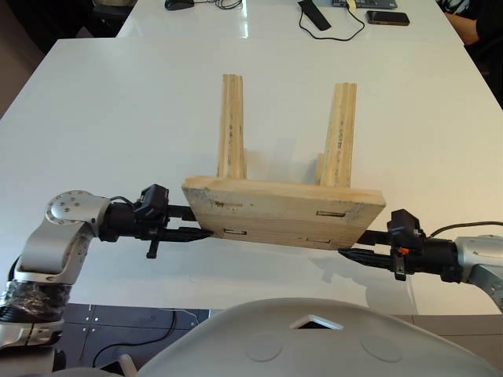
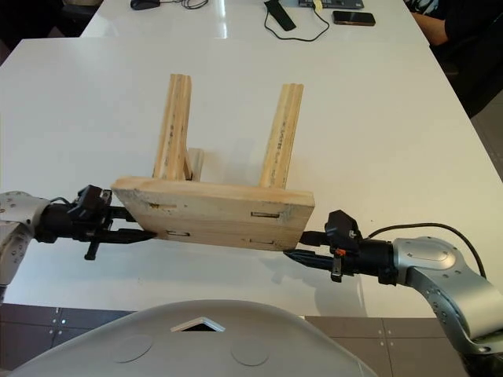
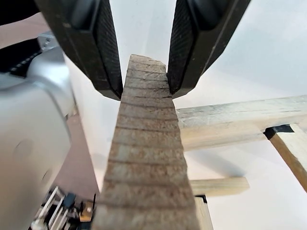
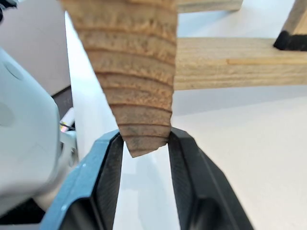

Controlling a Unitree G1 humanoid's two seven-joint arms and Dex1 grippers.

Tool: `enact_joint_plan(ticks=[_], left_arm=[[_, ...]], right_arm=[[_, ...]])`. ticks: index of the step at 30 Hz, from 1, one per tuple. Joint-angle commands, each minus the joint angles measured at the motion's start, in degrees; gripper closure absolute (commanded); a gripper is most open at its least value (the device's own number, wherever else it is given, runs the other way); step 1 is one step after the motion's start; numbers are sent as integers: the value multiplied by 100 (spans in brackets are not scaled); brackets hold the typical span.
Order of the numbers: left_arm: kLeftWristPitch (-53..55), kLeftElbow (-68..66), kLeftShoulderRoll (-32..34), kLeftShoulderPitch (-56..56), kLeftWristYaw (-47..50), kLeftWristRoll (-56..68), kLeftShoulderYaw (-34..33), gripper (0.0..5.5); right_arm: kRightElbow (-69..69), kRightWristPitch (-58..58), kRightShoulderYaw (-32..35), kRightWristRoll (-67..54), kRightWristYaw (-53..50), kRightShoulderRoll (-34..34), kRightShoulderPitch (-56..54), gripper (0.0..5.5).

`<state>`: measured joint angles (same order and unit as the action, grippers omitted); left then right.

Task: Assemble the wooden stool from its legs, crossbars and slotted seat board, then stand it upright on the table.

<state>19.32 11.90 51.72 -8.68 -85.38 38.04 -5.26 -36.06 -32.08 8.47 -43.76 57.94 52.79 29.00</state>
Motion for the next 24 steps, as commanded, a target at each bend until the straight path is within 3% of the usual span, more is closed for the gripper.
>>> enact_joint_plan(ticks=[1, 4, 6, 8, 14, 19, 24], left_arm=[[2459, 1857, 827, 502, 2055, 3133, -868, 416], [2825, 1474, 1476, 970, 3011, 5412, -774, 415], [2570, 1397, 1828, 1128, 3701, 6755, -610, 415], [2511, 1333, 1750, 1298, 4204, 7403, -448, 415], [2341, 1275, 284, 1817, 5936, 7496, -245, 415], [2188, 1167, -763, 2140, 7612, 7496, -58, 414], [1813, 717, -2139, 2878, 9872, 7496, 175, 414]], right_arm=[[-1450, 259, 963, -5753, -1928, 605, -335, 416], [-1683, 909, 675, -6846, -2570, 680, -596, 416], [-1946, 1481, 197, -6923, -3040, 385, -881, 416], [-2174, 2010, -372, -6923, -3771, -100, -1278, 416], [-2177, 2797, -1164, -6923, -6064, -1739, -2583, 416], [-1715, 2885, -970, -6922, -7228, -2208, -3264, 416], [-1219, 3193, -865, -6808, -8419, -2701, -3724, 416]])
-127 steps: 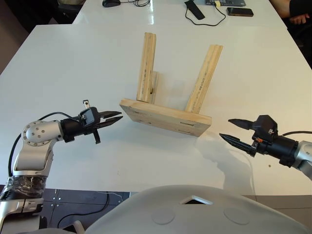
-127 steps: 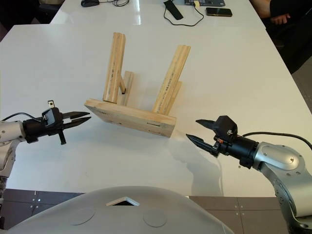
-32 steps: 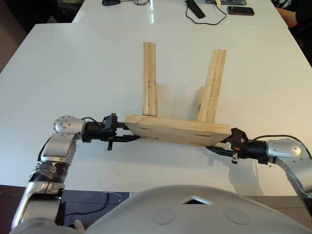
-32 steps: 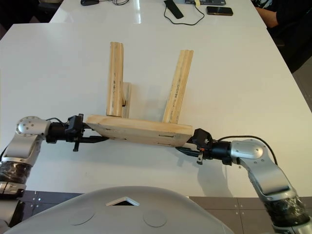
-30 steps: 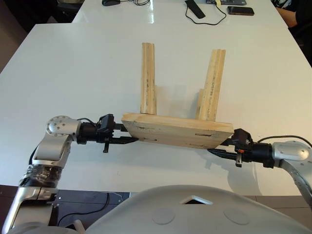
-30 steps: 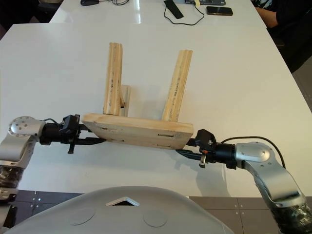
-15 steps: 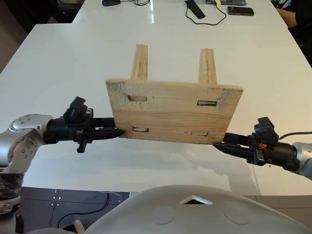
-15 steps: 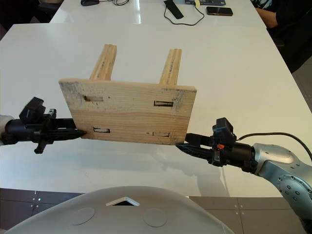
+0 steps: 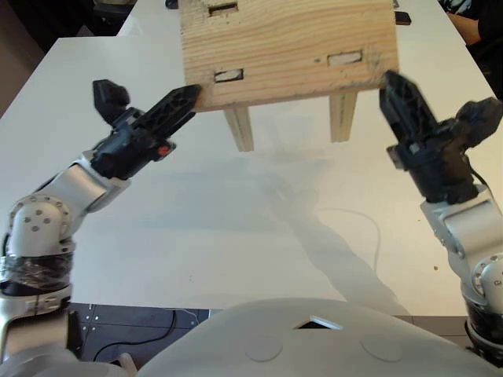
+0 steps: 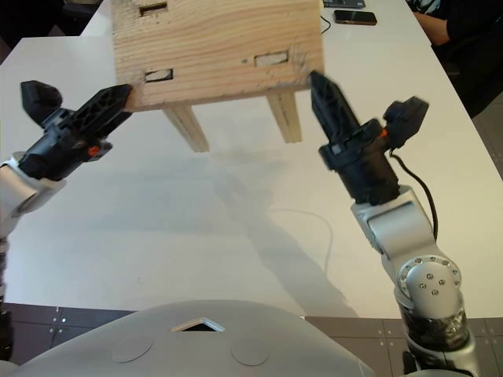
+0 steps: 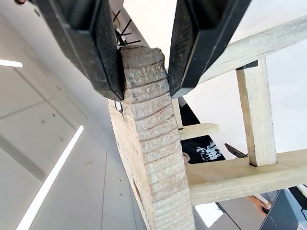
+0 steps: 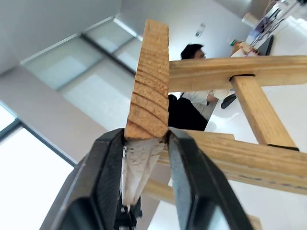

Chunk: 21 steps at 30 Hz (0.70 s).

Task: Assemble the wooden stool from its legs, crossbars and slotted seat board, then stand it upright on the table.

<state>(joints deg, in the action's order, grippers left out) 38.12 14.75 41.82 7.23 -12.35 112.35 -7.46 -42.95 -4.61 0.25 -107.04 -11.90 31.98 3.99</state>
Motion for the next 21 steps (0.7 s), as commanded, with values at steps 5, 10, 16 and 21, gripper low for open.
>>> enact_joint_plan(ticks=[5, 10, 16, 21], left_arm=[[-339, -48, -1829, 1981, 4234, 64, 156, 414], [-238, -296, -1794, 2317, 5218, 62, 8, 414], [259, -737, -1471, 1922, 5489, -484, 233, 321], [623, -665, -1111, 1935, 4761, -1365, 284, 244]], right_arm=[[61, 771, -74, 43, -2433, -1167, -1381, 416], [755, 532, -297, 755, -3185, -1488, -1292, 416], [1072, -92, -243, 1413, -3298, -1510, -1040, 368], [998, -326, 5, 1434, -3238, -1733, -1078, 292]])
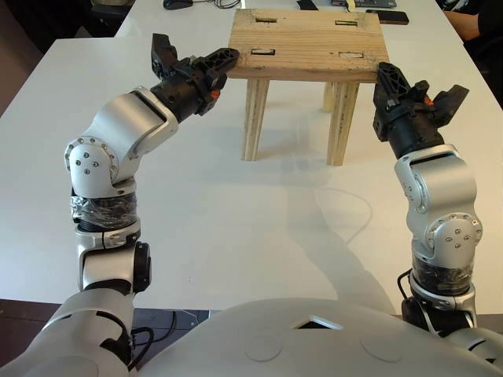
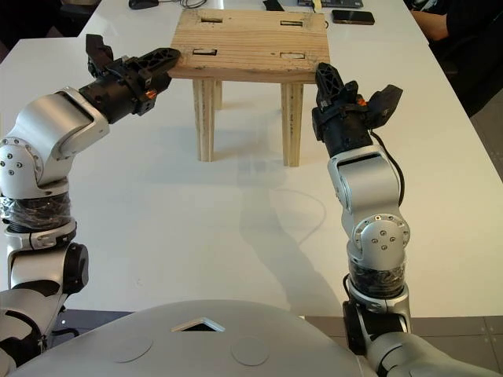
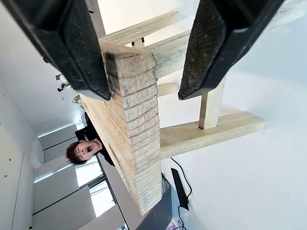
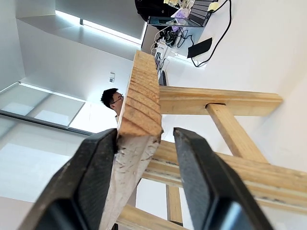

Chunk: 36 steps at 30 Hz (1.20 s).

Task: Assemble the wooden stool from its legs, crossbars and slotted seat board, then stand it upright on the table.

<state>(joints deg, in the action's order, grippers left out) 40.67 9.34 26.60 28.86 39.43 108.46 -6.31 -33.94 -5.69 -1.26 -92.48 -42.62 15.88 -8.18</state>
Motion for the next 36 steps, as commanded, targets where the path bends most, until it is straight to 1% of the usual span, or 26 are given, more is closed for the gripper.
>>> enact_joint_plan(ticks=[1, 2, 3, 5, 9, 11, 15, 20, 23, 25, 26, 27, 30, 32, 33, 36], left_arm=[[440, -32, 485, -229, -645, -1202, 191, 221], [486, 165, 648, -246, -1051, -1669, 263, 217], [477, 438, 870, -287, -1490, -2256, 399, 194], [469, 824, 1054, -445, -2046, -2848, 446, 194], [93, 1398, 1580, -816, -3159, -4493, 665, 194], [-14, 1427, 1624, -876, -3440, -4865, 558, 194], [107, 1304, 1514, -733, -3691, -5157, 355, 194], [153, 1706, 1618, -587, -3944, -5955, 548, 194], [212, 1809, 1506, -537, -4080, -6107, 439, 194], [290, 1829, 1419, -572, -4215, -5977, 287, 194], [327, 1808, 1390, -610, -4271, -5926, 221, 173], [378, 1778, 1350, -641, -4302, -5888, 161, 161], [491, 1715, 1250, -655, -4413, -5932, 36, 116], [527, 1750, 1210, -654, -4490, -5947, -25, 74], [514, 1776, 1199, -664, -4523, -5981, -46, 68], [340, 1863, 1135, -710, -4609, -6136, -132, 23]], right_arm=[[80, -247, 208, -49, -122, -171, 123, 284], [43, -281, 272, -82, -44, -215, 104, 284], [-9, -290, 341, -145, 32, -268, 75, 284], [-98, -300, 488, -249, 109, -307, 0, 284], [-252, -337, 791, -363, 206, -286, -124, 284], [-322, -340, 919, -400, 237, -266, -138, 284], [-316, -352, 1132, -401, 262, -262, -155, 284], [-355, -414, 1204, -330, 302, -264, -161, 284], [-344, -467, 1266, -248, 357, -208, -146, 284], [-324, -532, 1287, -178, 387, -155, -126, 284], [-317, -547, 1293, -154, 407, -151, -116, 284], [-312, -567, 1296, -117, 419, -141, -106, 262], [-336, -614, 1291, -41, 469, -184, -71, 224], [-347, -636, 1291, -13, 488, -205, -54, 184], [-345, -653, 1295, -2, 492, -204, -47, 177], [-356, -696, 1313, 20, 520, -196, -1, 142]])
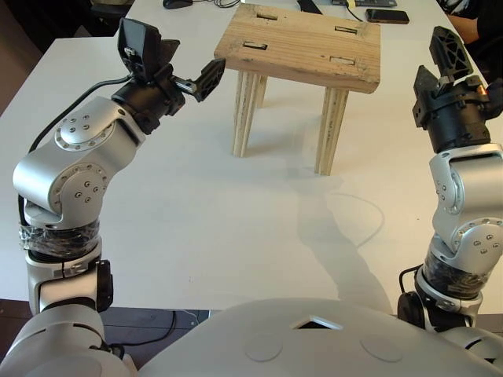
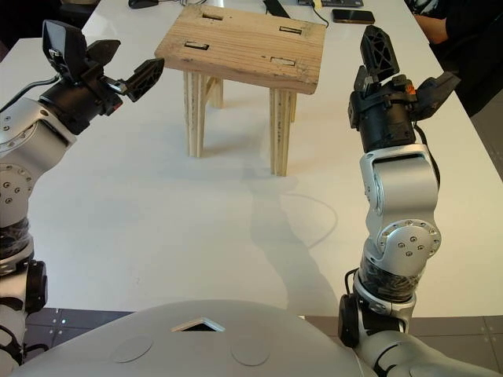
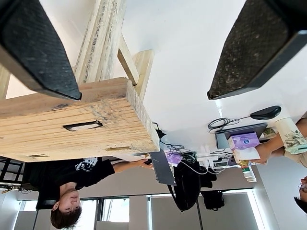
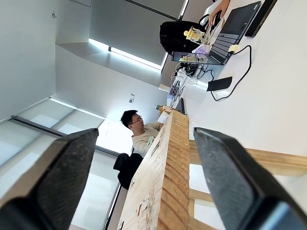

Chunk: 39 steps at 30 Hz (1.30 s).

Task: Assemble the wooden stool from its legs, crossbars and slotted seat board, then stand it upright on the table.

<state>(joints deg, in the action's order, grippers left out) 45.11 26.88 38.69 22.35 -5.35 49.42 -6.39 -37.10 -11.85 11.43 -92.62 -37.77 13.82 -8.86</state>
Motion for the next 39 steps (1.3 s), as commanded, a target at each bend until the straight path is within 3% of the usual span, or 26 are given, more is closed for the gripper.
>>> enact_joint_plan(ticks=[1, 10, 13, 18, 22, 29, 39], left_arm=[[-160, 134, -116, -69, -167, -266, -162, 12], [-471, 237, -472, -293, -924, 324, -854, 12], [-977, 164, -289, -603, -1227, -328, -942, 12], [-2166, -589, -287, -1434, -1229, -2009, -796, 12], [-3091, -1240, -552, -1903, -1052, -3250, -167, 12], [-3918, -2218, -1232, -1889, -805, -4076, 385, 12], [-4734, -3056, -1614, -1964, -803, -4734, 566, 12]], right_arm=[[-50, -88, 47, 38, 45, 7, 86, 142], [-162, -149, 8, 145, 124, -1, 246, 142], [-187, -260, 31, 385, 241, 144, 357, 142], [-85, -720, -208, 3023, 1013, 1140, 1136, 142], [656, -445, -1183, 5656, 1755, 1888, 1829, 142], [1994, 510, -1751, 7049, 2520, 1173, 2266, 142], [2812, 1272, -1565, 7980, 3078, 265, 2433, 142]])
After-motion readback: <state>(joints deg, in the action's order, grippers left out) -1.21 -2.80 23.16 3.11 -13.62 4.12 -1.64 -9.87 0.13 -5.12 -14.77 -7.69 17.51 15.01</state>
